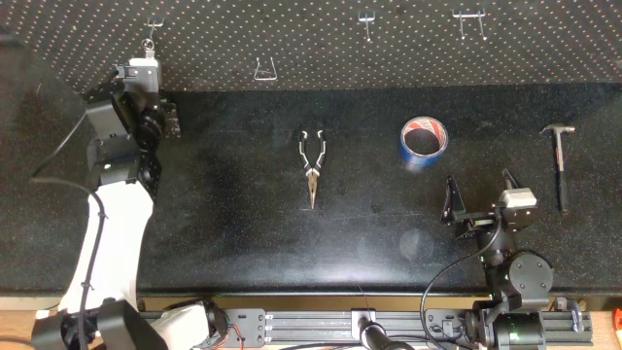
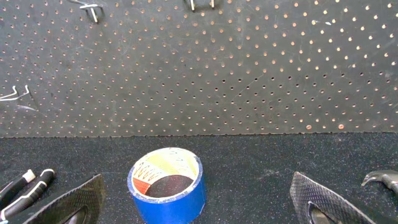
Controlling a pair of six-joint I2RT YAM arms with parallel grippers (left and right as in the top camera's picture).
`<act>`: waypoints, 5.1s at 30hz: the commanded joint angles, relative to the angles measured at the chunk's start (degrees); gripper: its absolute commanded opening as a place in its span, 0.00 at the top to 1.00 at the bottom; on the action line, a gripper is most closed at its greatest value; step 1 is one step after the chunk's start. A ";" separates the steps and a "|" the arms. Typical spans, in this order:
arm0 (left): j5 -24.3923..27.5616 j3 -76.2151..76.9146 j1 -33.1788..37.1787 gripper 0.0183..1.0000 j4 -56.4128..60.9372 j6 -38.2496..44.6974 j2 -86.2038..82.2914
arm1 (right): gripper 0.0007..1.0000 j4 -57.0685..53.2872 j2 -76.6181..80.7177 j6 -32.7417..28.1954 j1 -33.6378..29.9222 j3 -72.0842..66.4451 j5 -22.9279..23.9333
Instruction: Place Tools Onto Pegboard
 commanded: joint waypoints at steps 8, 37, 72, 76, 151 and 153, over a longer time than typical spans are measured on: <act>-1.09 1.77 0.11 0.76 5.97 -0.87 5.25 | 0.02 -0.37 -0.37 0.83 0.33 -0.15 0.52; 1.90 1.97 -5.33 0.00 -23.58 -24.59 -18.82 | 0.02 -0.37 -0.37 0.83 0.33 -0.15 0.52; -6.69 36.09 -42.18 0.01 -51.89 -42.05 29.75 | 0.02 -0.37 -0.37 0.83 0.33 -0.15 0.52; -6.91 36.09 -42.18 0.00 -50.23 -42.05 31.74 | 0.02 -0.37 -0.37 0.83 0.33 -0.15 0.52; -3.65 35.93 -39.98 0.00 -47.43 -40.26 40.00 | 0.02 -0.37 -0.37 0.83 0.33 -0.15 0.52; -3.61 35.93 -39.98 0.00 -47.19 -40.26 40.19 | 0.02 -0.37 -0.37 0.83 0.33 -0.15 0.52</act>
